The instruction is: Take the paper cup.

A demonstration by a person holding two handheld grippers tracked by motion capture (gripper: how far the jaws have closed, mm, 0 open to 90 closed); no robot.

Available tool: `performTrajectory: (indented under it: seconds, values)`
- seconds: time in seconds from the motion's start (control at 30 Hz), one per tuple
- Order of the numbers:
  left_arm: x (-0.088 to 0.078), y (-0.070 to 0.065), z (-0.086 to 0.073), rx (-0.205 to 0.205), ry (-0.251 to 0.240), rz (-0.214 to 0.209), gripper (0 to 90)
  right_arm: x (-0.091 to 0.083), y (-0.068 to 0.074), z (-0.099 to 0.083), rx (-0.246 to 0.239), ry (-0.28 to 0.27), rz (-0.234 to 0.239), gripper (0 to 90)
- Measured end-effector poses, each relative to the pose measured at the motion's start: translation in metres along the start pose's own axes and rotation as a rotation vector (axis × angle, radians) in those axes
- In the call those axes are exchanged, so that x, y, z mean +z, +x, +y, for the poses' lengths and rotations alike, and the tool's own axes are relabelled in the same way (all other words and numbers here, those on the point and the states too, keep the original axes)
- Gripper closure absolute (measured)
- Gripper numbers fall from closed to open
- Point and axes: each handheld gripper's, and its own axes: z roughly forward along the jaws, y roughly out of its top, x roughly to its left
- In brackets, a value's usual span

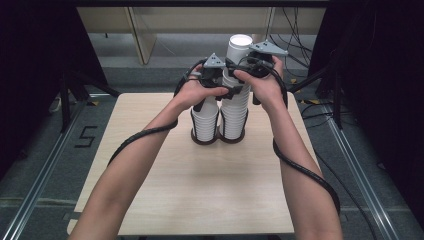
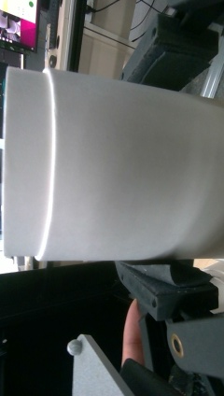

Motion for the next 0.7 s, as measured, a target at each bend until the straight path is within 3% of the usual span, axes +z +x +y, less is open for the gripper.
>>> performTrajectory:
  seconds: [0.43,0.7]
  values:
    - [0.0,0.0,0.0,0.002,0.002,0.001,10.9,-0.009,0.002,0.016,-0.025,-0.079,-0.019,19.2]
    - [0.0,0.0,0.0,0.007,0.003,0.005,10.9,-0.019,0.003,0.033,-0.008,-0.14,-0.01,19.5]
